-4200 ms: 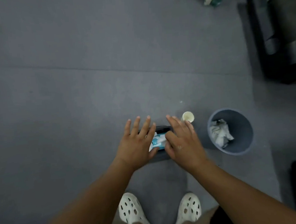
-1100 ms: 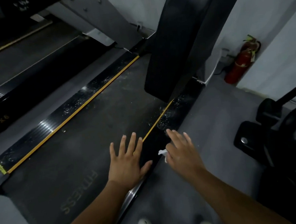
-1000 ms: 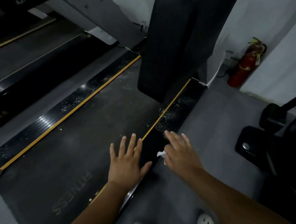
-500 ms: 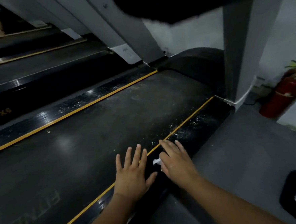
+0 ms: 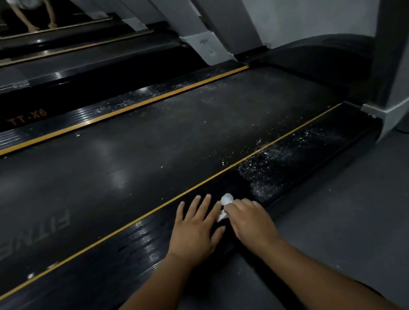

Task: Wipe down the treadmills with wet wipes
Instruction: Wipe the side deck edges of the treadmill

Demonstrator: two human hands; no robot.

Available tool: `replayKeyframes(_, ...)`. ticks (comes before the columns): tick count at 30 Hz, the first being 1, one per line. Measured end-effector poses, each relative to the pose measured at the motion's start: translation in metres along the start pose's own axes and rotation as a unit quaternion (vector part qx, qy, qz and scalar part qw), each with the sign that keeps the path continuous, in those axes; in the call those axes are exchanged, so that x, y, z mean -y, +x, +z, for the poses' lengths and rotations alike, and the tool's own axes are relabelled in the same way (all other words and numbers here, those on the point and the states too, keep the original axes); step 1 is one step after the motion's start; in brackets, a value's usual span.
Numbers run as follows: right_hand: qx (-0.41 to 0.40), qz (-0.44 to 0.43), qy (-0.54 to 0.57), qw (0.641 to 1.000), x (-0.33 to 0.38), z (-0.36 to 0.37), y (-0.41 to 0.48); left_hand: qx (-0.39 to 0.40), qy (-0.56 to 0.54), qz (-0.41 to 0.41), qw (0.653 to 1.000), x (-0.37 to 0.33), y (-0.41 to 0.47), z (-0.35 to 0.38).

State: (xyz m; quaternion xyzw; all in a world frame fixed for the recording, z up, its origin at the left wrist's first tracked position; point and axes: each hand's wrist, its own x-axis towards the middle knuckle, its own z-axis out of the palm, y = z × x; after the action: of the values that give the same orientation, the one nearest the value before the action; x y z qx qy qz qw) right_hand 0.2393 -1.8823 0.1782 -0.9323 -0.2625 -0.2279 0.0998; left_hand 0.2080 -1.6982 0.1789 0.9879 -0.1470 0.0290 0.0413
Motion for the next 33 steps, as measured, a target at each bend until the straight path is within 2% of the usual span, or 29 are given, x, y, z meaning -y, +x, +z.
replayKeyframes(6,0.03,-0.008,0.027,0.999,-0.005,0.002,-0.005,-0.105,0.021,0.019,0.994,0.002,0.02,0.0)
replayKeyframes(10,0.016,-0.001,0.033,0.999,-0.014,-0.006,0.002,-0.155,0.021,0.044,0.987,0.006,0.025,-0.012)
replayKeyframes(12,0.007,0.022,0.063,0.998,-0.015,-0.018,0.016,-0.149,-0.043,0.036,0.987,0.002,0.028,-0.029)
replayKeyframes(14,0.0,0.068,0.112,0.991,-0.016,-0.032,0.034,-0.119,-0.171,-0.016,0.978,-0.004,0.033,-0.052)
replayKeyframes(16,0.019,0.129,0.155,0.979,-0.021,-0.041,0.049,-0.106,-0.312,-0.086,0.94,-0.008,0.042,-0.066)
replayKeyframes(18,0.048,0.167,0.17,0.97,-0.026,-0.045,0.06,-0.109,-0.402,-0.123,0.901,-0.007,0.05,-0.071)
replayKeyframes(22,0.077,0.215,0.197,0.953,-0.034,-0.045,0.069,-0.092,-0.494,-0.186,0.845,0.001,0.058,-0.057)
replayKeyframes(28,0.052,0.255,0.176,0.949,-0.039,-0.02,0.064,-0.086,-0.423,-0.257,0.865,0.02,0.055,-0.031)
replayKeyframes(30,0.059,0.237,0.165,0.956,-0.035,-0.008,0.055,-0.074,-0.361,-0.25,0.895,0.027,0.052,-0.023)
replayKeyframes(33,0.137,0.185,0.1,0.968,-0.033,0.006,0.049,-0.071,-0.271,-0.2,0.939,0.03,0.047,-0.012)
